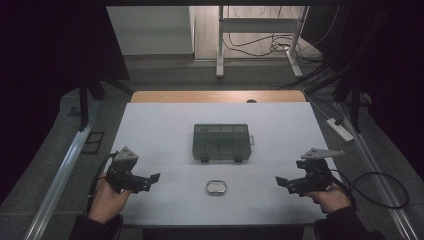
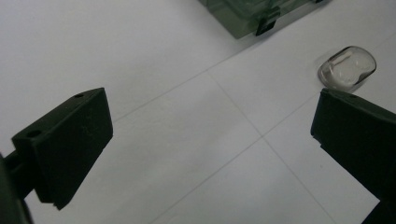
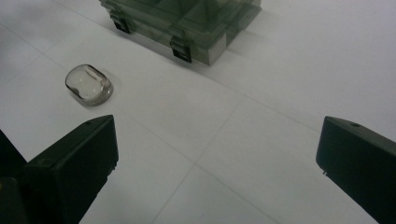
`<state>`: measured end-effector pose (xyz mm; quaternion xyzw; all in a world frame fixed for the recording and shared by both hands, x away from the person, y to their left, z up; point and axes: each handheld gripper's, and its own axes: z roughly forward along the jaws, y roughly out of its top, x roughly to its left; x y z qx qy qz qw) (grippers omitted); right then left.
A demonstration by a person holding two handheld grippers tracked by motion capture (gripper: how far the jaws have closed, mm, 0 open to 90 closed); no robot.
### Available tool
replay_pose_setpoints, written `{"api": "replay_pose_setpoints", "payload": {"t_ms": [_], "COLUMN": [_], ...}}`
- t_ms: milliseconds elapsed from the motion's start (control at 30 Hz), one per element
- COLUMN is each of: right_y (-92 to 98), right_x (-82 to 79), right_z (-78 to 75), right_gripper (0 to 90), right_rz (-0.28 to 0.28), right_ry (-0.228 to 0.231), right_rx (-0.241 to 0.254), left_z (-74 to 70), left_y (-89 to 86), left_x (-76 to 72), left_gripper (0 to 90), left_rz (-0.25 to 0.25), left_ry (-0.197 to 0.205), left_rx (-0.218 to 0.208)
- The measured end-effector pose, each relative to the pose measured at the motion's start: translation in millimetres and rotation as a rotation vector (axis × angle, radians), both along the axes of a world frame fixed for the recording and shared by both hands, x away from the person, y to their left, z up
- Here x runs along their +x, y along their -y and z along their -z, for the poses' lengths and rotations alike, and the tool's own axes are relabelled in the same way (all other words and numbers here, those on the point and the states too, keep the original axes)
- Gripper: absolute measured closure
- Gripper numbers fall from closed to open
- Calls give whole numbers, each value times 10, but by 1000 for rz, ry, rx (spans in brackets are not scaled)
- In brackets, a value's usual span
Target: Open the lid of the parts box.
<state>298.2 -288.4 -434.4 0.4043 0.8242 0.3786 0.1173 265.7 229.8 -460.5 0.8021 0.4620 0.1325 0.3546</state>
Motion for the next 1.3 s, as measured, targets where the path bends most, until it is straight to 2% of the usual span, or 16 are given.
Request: {"api": "replay_pose_setpoints", "payload": {"t_ms": [233, 333, 500, 900, 1067, 1300], "right_y": [-53, -79, -133, -296, -349, -400], "right_x": [101, 160, 234, 395, 459, 545], "right_z": [14, 22, 34, 34, 30, 47], "right_gripper": [0, 0, 0, 0, 0, 0], "right_rz": [-13, -23, -25, -37, -65, -67], "right_ry": [-7, -28, -37, -23, 3, 2], "right_rx": [7, 7, 16, -5, -21, -33], "left_z": [2, 4, 14, 46, 52, 58], "left_y": [41, 67, 118, 279, 339, 419], "left_x": [107, 167, 262, 456, 542, 641], "left_gripper": [0, 0, 0, 0, 0, 0], "left_rz": [20, 29, 47, 93, 105, 118], "left_ry": [9, 10, 3, -6, -4, 3], "left_rx": [-21, -24, -35, -38, -47, -50]}}
